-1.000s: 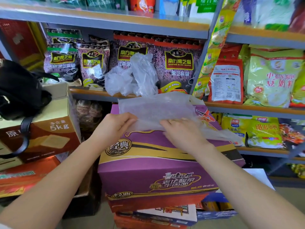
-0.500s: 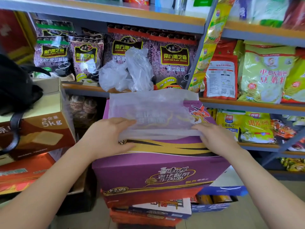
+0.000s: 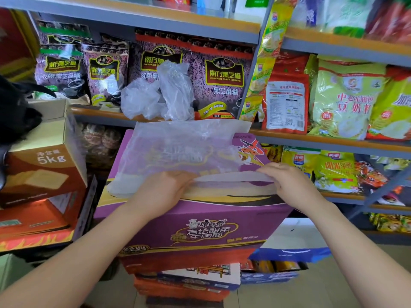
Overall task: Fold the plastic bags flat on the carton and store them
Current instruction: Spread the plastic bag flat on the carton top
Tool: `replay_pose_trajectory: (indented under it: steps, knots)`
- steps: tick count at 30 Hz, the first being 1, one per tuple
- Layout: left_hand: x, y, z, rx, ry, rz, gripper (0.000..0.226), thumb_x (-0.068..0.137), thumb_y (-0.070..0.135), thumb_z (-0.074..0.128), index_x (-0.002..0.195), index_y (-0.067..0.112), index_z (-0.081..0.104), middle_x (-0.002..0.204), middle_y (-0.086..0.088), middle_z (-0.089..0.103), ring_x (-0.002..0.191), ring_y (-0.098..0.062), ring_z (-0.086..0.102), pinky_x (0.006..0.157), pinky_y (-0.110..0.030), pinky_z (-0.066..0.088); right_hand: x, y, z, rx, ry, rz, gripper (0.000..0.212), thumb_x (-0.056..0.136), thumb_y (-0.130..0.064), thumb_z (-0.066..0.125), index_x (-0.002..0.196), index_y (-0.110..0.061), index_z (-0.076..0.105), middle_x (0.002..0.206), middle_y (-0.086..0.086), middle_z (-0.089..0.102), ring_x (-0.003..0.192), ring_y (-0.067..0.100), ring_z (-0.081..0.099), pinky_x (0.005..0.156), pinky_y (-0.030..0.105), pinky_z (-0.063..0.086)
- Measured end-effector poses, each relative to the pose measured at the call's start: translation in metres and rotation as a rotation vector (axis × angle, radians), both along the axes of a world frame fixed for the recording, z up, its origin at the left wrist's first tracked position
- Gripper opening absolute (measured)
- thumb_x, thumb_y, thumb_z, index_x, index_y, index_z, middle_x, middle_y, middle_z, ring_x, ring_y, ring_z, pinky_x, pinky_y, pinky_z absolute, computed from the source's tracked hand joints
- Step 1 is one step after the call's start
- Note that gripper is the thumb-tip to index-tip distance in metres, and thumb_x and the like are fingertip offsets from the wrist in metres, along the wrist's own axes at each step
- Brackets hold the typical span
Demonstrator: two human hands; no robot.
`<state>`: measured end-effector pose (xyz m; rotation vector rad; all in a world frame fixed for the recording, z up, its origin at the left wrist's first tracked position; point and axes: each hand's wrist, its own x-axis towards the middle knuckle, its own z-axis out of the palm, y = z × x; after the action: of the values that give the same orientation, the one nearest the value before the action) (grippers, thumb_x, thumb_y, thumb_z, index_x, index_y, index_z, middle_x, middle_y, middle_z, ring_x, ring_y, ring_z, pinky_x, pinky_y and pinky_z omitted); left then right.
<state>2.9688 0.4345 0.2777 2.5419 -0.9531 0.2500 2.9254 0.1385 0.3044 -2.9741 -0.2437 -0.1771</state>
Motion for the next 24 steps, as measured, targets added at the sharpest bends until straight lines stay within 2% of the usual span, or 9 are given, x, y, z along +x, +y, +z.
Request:
replay_pose_trajectory:
  steps: [4,6,8,10,13,15,18,21,24]
  knots:
    - [-0.004,0.003,-0.013,-0.014,0.081,-0.044,0.079,0.082,0.071,0.014,0.12,0.02,0.061,0.134,-0.005,0.053,0.123,-0.023,0.05,0.107,-0.033,0.029,-0.004,-0.021,-0.005,0.001,0.068,-0.075,0.068,0.08,0.015,0.041,0.136,-0.024,0.047,0.147,-0.002,0.04,0.136,0.023,0.033,0.109,0.034,0.028]
    - [-0.004,0.006,-0.016,0.052,0.126,-0.038,0.089,0.071,0.083,0.003,0.127,0.034,0.051,0.147,0.004,0.032,0.136,-0.013,0.031,0.112,-0.027,0.015,-0.008,-0.017,-0.001,-0.111,0.255,-0.085,0.062,0.089,-0.009,0.04,0.146,-0.028,0.027,0.157,-0.008,0.012,0.146,0.014,0.004,0.117,0.034,0.001]
    - [-0.004,0.007,-0.014,0.129,0.175,-0.031,0.088,0.062,0.087,-0.006,0.131,0.049,0.034,0.147,0.014,0.007,0.139,-0.004,0.008,0.114,-0.027,0.003,-0.011,0.004,0.007,-0.163,0.305,0.015,0.07,0.083,-0.04,0.029,0.149,-0.028,0.012,0.158,-0.009,-0.006,0.143,0.007,-0.015,0.115,0.033,-0.012]
    - [-0.004,0.004,-0.011,0.115,0.23,-0.031,0.081,0.064,0.084,-0.009,0.133,0.05,0.016,0.145,0.015,0.0,0.137,0.001,0.0,0.112,-0.023,-0.002,-0.008,0.044,0.011,-0.126,0.167,0.162,0.078,0.077,-0.057,0.015,0.149,-0.027,0.012,0.158,-0.008,-0.006,0.143,0.006,-0.014,0.114,0.029,-0.013]
    - [-0.003,-0.001,-0.008,-0.106,0.307,0.081,0.067,0.09,0.059,0.022,0.145,0.023,0.01,0.154,-0.002,0.011,0.141,-0.011,0.011,0.107,-0.013,0.004,0.005,0.106,-0.001,-0.007,0.104,0.273,0.06,0.096,-0.05,0.019,0.148,-0.021,0.019,0.159,0.0,0.006,0.146,0.014,0.003,0.115,0.026,-0.002]
    - [-0.001,0.002,-0.009,0.019,0.26,0.209,0.066,0.093,0.047,0.029,0.146,0.012,0.011,0.155,-0.008,0.008,0.142,-0.017,0.01,0.11,-0.019,0.006,0.012,0.127,-0.021,-0.05,0.145,0.288,0.06,0.096,-0.05,0.011,0.149,-0.02,0.017,0.159,0.002,0.007,0.146,0.017,0.006,0.117,0.031,0.001]
    - [0.005,0.012,-0.012,0.318,0.235,0.374,0.089,0.075,0.071,0.011,0.147,0.019,0.003,0.156,-0.006,-0.003,0.143,-0.018,-0.002,0.114,-0.033,0.0,0.017,0.11,-0.036,-0.076,0.188,0.17,0.06,0.095,-0.051,0.008,0.15,-0.025,0.006,0.159,-0.005,-0.001,0.146,0.013,-0.001,0.117,0.032,-0.003]
    - [0.008,0.019,-0.007,0.323,0.317,0.425,0.097,0.074,0.08,0.027,0.147,0.022,-0.002,0.155,-0.007,-0.01,0.143,-0.021,-0.009,0.116,-0.036,-0.001,0.023,0.071,-0.036,-0.067,0.252,-0.016,0.054,0.1,-0.041,0.013,0.15,-0.025,-0.002,0.158,-0.006,-0.008,0.146,0.011,-0.007,0.117,0.033,-0.004]
    - [0.007,0.021,0.001,0.361,0.377,0.422,0.113,0.058,0.086,0.025,0.146,0.023,-0.006,0.155,-0.01,-0.014,0.142,-0.025,-0.011,0.115,-0.038,-0.001,0.027,0.045,-0.031,-0.06,0.304,-0.19,0.056,0.099,-0.042,0.009,0.149,-0.023,-0.006,0.158,-0.005,-0.013,0.145,0.01,-0.01,0.118,0.035,-0.004]
